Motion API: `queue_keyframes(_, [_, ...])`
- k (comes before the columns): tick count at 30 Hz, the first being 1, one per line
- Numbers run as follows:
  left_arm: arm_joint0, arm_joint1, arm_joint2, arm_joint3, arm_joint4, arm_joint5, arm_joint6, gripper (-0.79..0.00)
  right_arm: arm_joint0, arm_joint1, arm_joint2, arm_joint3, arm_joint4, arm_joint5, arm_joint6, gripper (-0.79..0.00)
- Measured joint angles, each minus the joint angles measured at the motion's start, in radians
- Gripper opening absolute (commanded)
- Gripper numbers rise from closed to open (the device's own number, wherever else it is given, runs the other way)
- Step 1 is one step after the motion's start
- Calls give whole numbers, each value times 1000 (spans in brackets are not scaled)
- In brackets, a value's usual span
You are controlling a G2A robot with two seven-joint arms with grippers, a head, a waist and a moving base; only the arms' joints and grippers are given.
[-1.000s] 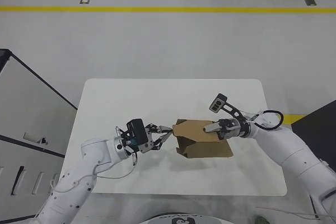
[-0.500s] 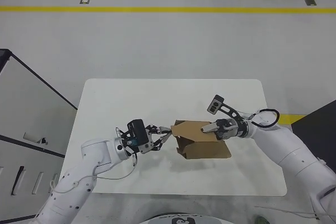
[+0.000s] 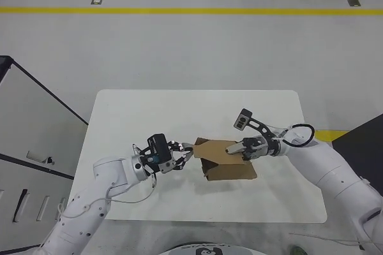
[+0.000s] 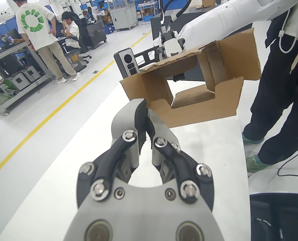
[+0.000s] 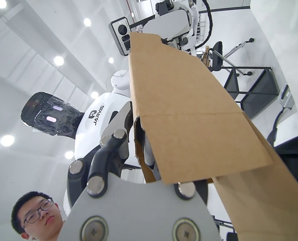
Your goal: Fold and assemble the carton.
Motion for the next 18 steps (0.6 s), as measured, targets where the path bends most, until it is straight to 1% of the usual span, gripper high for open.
queue_keyframes(9, [-4, 0, 5, -1, -4, 16, -28, -785, 0, 2, 6, -17, -21, -61, 0, -785])
queue_keyframes(18, [-2, 1, 8, -2, -5, 24, -31, -785, -12, 8, 29, -27, -27, -103, 0, -785])
